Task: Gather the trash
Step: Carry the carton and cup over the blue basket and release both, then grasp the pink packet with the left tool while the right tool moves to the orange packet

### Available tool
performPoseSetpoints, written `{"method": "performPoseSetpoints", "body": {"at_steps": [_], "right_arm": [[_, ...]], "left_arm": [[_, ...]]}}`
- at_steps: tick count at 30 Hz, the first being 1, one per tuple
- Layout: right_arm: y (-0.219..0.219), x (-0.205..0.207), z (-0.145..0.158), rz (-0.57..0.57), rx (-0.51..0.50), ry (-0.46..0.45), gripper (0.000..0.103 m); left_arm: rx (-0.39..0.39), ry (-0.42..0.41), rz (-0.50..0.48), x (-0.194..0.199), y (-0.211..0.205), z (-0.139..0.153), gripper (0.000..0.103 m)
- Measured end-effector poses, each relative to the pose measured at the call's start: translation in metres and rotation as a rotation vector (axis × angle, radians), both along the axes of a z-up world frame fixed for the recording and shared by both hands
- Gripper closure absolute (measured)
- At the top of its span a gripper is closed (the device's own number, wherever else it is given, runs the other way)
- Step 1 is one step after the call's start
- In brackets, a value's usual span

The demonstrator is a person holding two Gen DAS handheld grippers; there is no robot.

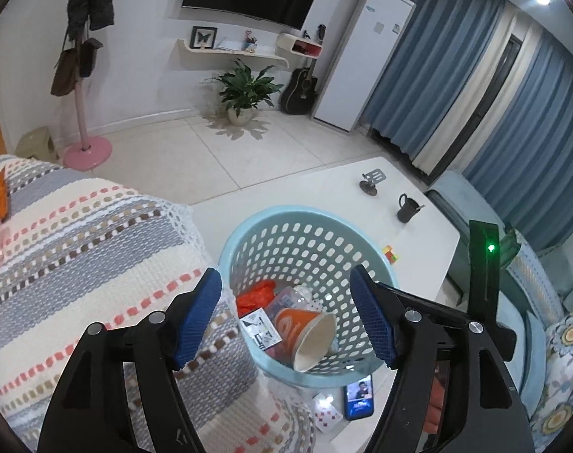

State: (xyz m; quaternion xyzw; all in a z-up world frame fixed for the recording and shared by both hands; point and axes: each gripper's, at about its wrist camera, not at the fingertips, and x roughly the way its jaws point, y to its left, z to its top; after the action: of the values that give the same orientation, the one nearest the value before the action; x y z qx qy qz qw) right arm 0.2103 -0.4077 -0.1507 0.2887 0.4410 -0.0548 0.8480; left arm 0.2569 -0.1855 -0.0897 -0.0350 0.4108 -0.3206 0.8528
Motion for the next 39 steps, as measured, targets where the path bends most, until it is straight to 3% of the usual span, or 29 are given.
{"method": "performPoseSetpoints", "body": {"at_steps": [4,10,16,22,26,33,39], "right_arm": [[0.022,0.002,0.016,0.057,-0.039,-0.041,0.053],[0.081,0.004,0.062,0.221,-0.161,-0.178,0.053],[0.136,0.014,0.090,0.323,-0.238,-0.242,0.053],[0.180,0.035,0.093,0.406,-0.248,-0.259,0.053],[0.213,0.055,0.092,0.456,-0.241,-0.261,0.053],[0.244,0.085,0.095,0.505,-0.244,-0.232,0.053],[0.249,0.106,0.102,0.522,-0.267,-0.213,0.053]], "left_arm": [[-0.004,-0.027,0.021,-0.007,0.017,0.008,0.034],[-0.058,-0.061,0.089,-0.010,0.057,0.024,0.034],[-0.041,-0.140,0.223,-0.016,0.107,0.043,0.036],[-0.017,-0.148,0.390,-0.004,0.178,0.045,0.030],[0.029,-0.097,0.465,0.021,0.221,0.030,0.019],[0.065,-0.026,0.447,0.063,0.234,0.005,0.017],[0.253,-0.026,0.438,0.093,0.212,-0.014,0.021]]}}
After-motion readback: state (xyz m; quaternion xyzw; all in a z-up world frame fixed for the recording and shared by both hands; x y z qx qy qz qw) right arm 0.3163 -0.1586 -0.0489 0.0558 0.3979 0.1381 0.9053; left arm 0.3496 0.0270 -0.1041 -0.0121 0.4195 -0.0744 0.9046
